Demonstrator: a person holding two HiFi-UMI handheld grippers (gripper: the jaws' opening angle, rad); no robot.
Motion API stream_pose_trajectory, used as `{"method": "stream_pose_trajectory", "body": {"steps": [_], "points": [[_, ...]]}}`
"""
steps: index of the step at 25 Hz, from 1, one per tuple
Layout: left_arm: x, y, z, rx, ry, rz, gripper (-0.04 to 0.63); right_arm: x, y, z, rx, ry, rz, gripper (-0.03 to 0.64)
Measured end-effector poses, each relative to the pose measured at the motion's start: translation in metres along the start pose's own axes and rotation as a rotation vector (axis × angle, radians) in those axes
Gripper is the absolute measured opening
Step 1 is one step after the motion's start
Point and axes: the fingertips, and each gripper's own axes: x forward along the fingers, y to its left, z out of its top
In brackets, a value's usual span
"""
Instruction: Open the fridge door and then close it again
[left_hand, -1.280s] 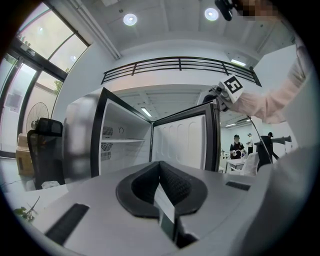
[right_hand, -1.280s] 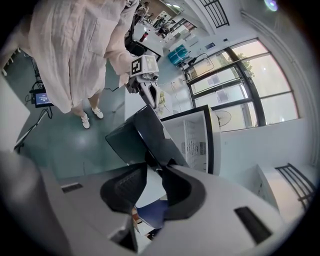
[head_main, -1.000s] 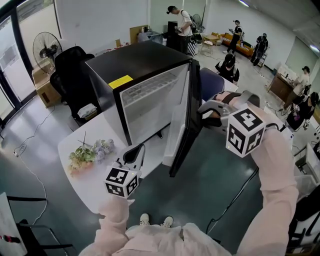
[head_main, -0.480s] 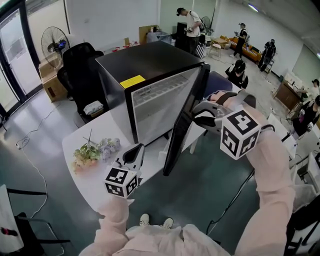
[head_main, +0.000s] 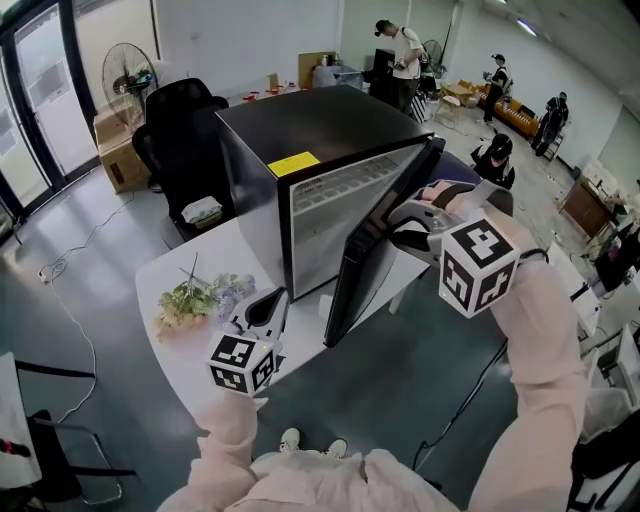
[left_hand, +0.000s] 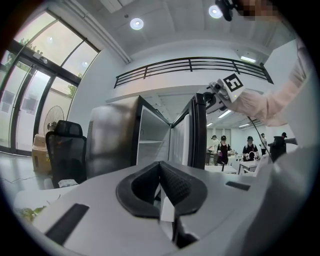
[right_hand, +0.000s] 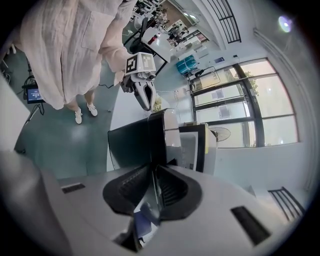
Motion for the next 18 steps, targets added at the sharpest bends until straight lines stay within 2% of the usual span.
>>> {"method": "stream_pose_trajectory", "body": {"steps": [9,18], "points": [[-0.012,0.022,0.0,-0.007,0.002,0.04,0.011,0.02,-0.023,0.009,0.049,-0.052,-0.011,0.061],[-0.018,0.041,-0.002,-0.009,0.009,0.06,0.011,0.04,-0.043,0.015,0.085,-0.055,-0.006,0.063]]}}
